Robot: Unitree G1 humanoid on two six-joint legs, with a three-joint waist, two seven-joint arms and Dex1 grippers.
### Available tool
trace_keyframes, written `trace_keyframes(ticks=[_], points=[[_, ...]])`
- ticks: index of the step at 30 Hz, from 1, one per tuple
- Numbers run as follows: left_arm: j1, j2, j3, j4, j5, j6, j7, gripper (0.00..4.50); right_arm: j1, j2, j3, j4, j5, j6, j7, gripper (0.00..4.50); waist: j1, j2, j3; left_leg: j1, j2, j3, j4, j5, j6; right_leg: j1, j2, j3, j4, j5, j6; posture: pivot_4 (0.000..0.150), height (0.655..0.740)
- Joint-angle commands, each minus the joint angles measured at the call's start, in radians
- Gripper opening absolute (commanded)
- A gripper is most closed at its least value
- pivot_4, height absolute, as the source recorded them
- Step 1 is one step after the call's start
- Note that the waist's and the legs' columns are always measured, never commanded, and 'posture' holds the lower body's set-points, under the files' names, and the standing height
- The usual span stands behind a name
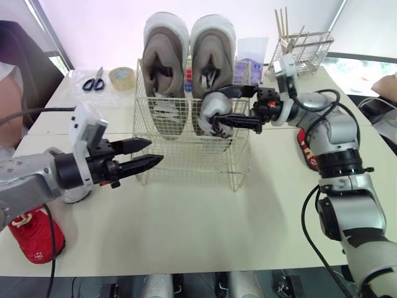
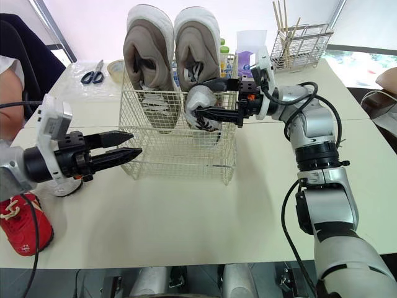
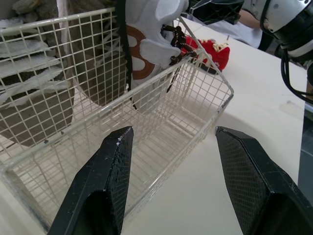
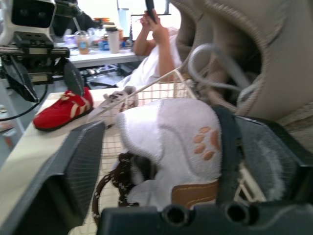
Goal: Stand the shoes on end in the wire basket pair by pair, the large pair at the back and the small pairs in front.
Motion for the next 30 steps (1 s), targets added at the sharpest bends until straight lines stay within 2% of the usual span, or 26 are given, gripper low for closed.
trace_keyframes(ticks=[1,10,12,15,19,20,24,27,30], points=[[-0.009,-0.003,0.008,-0.003,0.018,-0.009,-0.011,2.73,0.01,-0.061,-0.053,-0.078,0.004,0.03,-0.016,4.43,0.001,0.0,0.0,0.0,0.0,0.0,0.0,0.0,0.0,0.0,0.0,0.0,0.0,0.0,0.0,0.15,0.7357],[0.042,0.012,0.066,0.016,0.026,0.009,-0.039,2.73,0.04,-0.224,-0.176,-0.274,0.093,0.211,-0.069,4.43,-0.002,0.0,0.0,0.0,0.0,0.0,0.0,0.0,0.0,0.0,0.0,0.0,0.0,0.0,0.0,0.15,0.7357],[0.026,0.012,0.125,0.107,-0.006,0.02,-0.01,3.24,0.0,-0.24,-0.217,-0.275,0.129,0.232,-0.079,4.5,-0.002,0.0,0.0,0.0,0.0,0.0,0.0,0.0,0.0,0.0,0.0,0.0,0.0,0.0,0.0,0.15,0.7357],[0.029,0.054,0.219,0.299,0.105,0.01,-0.019,4.45,-0.075,-0.201,-0.24,-0.372,0.264,0.325,-0.092,4.5,-0.007,0.001,0.001,0.001,0.0,0.0,0.0,0.0,-0.001,0.0,0.0,0.0,0.0,0.0,0.0,0.15,0.7357],[0.026,0.125,0.267,0.556,0.29,-0.027,-0.017,4.45,-0.078,-0.078,-0.203,-0.536,0.542,0.535,-0.132,4.5,-0.02,0.0,-0.001,0.001,0.002,-0.001,-0.002,0.002,-0.003,-0.002,0.003,0.0,0.002,0.0,-0.001,0.15,0.7357],[0.016,0.142,0.265,0.621,0.327,-0.027,-0.015,4.45,-0.048,-0.059,-0.175,-0.563,0.565,0.568,-0.133,4.5,-0.021,-0.002,-0.001,0.002,0.003,-0.002,-0.002,0.002,-0.003,-0.001,0.003,-0.001,0.002,0.0,-0.001,0.15,0.7357],[0.011,0.214,0.18,0.843,0.514,-0.017,-0.003,4.45,0.113,-0.139,0.056,-0.716,0.336,0.433,0.008,4.5,-0.013,-0.006,-0.003,0.001,0.002,-0.001,-0.002,0.0,-0.002,-0.001,0.0,-0.001,0.001,0.0,-0.002,0.15,0.7357],[0.008,0.219,0.145,0.901,0.578,0.028,-0.01,4.45,0.147,-0.16,0.103,-0.762,0.31,0.398,0.057,4.5,-0.002,-0.006,-0.003,-0.001,-0.002,0.005,-0.001,-0.004,0.0,-0.004,-0.005,0.0,0.0,0.0,-0.001,0.15,0.7357],[-0.008,0.21,0.131,0.936,0.611,0.109,0.003,4.45,0.175,-0.182,0.145,-0.788,0.235,0.34,0.076,4.5,0.004,-0.012,-0.007,-0.009,-0.002,0.005,0.001,-0.004,0.0,-0.011,-0.006,-0.001,0.001,0.001,-0.001,0.15,0.7357]])
